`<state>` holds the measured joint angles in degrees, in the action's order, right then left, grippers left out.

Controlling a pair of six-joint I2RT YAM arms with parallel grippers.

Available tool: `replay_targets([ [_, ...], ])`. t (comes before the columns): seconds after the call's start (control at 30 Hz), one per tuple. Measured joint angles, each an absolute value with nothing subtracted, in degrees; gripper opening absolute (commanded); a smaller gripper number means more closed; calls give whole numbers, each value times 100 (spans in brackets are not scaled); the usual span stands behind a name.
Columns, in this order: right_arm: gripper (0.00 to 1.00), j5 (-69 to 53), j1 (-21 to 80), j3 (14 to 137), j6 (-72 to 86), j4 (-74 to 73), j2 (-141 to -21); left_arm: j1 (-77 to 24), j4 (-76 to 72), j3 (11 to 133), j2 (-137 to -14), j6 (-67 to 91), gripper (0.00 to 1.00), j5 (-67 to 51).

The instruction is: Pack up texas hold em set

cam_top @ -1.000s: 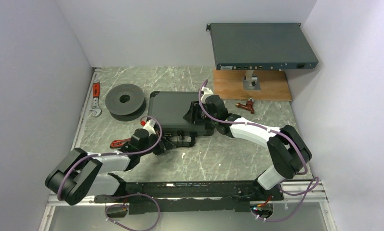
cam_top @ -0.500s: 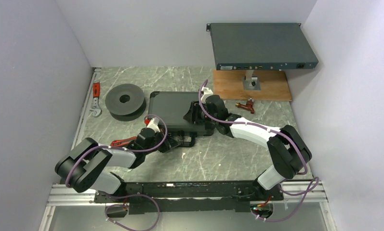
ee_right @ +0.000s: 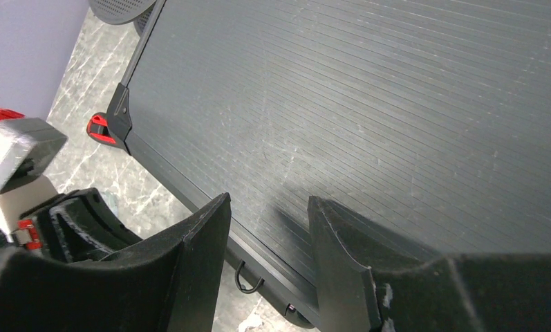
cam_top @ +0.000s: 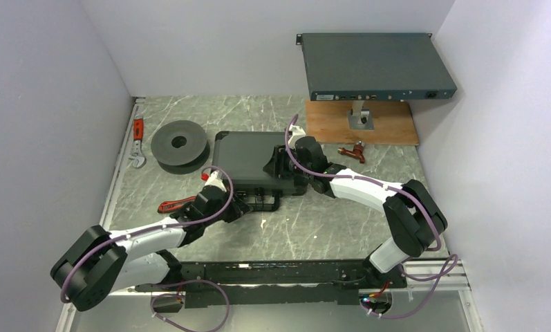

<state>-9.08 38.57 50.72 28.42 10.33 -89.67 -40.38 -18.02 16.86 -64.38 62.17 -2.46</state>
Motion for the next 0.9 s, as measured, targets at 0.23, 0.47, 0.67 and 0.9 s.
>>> replay_targets([
  [0.23,50,-904,3857,5072,2845,1033,-8969,-4200,-1872,1557,-6965,6425,0,-141],
  [0.47,50,-891,3857,4982,2853,1100,-9002,-4248,-2228,1546,-7456,6521,0,-141],
  [0.67,50,-891,3857,4915,2856,1201,-9000,-4265,-2539,1588,-7588,6525,0,-139],
  [0.9,50,-893,3857,4908,2856,1210,-9000,-4274,-2733,1697,-7841,6539,0,-141],
])
